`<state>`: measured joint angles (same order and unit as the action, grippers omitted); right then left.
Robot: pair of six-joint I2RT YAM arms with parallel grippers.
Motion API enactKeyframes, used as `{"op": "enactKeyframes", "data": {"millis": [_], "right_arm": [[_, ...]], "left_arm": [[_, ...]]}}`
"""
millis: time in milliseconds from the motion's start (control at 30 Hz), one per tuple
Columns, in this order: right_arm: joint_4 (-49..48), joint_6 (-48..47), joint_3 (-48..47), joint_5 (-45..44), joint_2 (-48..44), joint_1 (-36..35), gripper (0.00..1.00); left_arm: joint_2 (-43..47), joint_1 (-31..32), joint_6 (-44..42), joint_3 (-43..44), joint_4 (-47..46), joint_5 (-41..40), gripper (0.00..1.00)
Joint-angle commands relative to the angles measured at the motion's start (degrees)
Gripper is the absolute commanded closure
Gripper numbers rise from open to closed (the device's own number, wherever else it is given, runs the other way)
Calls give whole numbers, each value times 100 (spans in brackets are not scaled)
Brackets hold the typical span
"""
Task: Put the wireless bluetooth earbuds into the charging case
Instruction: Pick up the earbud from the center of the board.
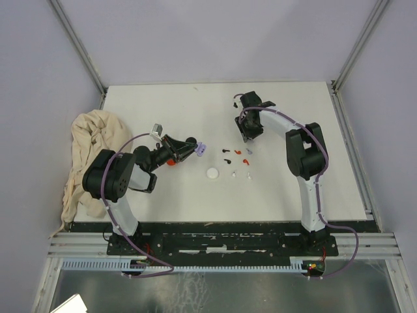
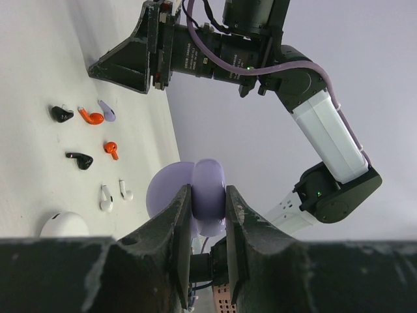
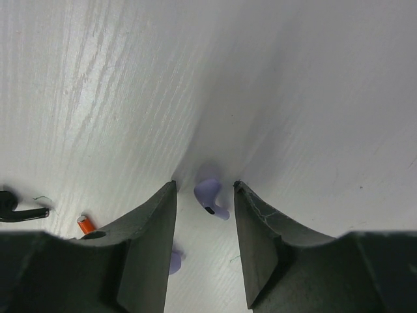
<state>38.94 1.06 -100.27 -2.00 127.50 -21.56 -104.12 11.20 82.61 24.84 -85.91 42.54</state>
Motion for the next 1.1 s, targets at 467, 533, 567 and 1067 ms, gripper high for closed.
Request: {"op": "enactKeyframes", "data": {"millis": [467,533,567,1067], "right_arm": [[166,-18,-349,33,261,94,59],[167,-10,-344,41,262,109,60],[168,-9,-344,49,258,112,60],[56,15,-315,186,76,136,80]], "left_arm": [[-30,-33,177,-41,-640,52,97],[-38,-43,177,-37,-640,44,97],[-39,-46,177,-38,-641,44,97],[-30,-40,194,-73,-661,41,97]]}}
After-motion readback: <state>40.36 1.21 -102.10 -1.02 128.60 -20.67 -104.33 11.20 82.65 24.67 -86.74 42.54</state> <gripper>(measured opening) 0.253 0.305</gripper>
